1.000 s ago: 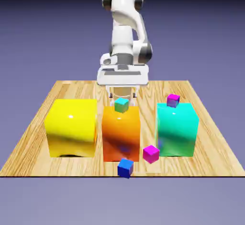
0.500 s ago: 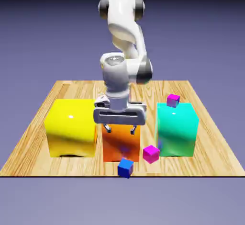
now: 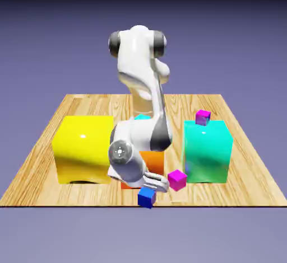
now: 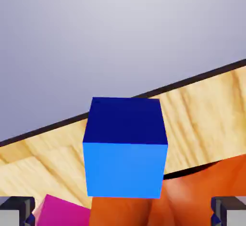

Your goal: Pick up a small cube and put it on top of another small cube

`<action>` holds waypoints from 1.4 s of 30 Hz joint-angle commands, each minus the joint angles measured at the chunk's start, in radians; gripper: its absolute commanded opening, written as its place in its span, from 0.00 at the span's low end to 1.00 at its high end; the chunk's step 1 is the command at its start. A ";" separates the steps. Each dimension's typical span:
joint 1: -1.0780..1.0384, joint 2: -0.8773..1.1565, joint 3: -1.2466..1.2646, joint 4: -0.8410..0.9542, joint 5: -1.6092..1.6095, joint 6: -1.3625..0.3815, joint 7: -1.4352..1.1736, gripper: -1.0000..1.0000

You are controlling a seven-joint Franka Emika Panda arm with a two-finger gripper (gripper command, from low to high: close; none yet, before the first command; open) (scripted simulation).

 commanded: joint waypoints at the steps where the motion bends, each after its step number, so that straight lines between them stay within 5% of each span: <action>1: 0.000 0.000 0.000 0.000 0.000 0.000 0.000 0.50; 5: 0.013 0.036 0.005 -0.118 0.011 0.154 -0.015 0.50; 6: 0.013 0.036 0.005 -0.118 0.011 0.154 -0.015 0.00; 10: 0.002 0.005 0.001 -0.018 0.002 0.024 -0.002 0.00; 14: -0.056 -0.098 -0.011 0.024 -0.119 0.076 -0.007 0.00; 42: -0.250 -1.113 -0.048 -0.857 0.324 0.097 0.644 0.00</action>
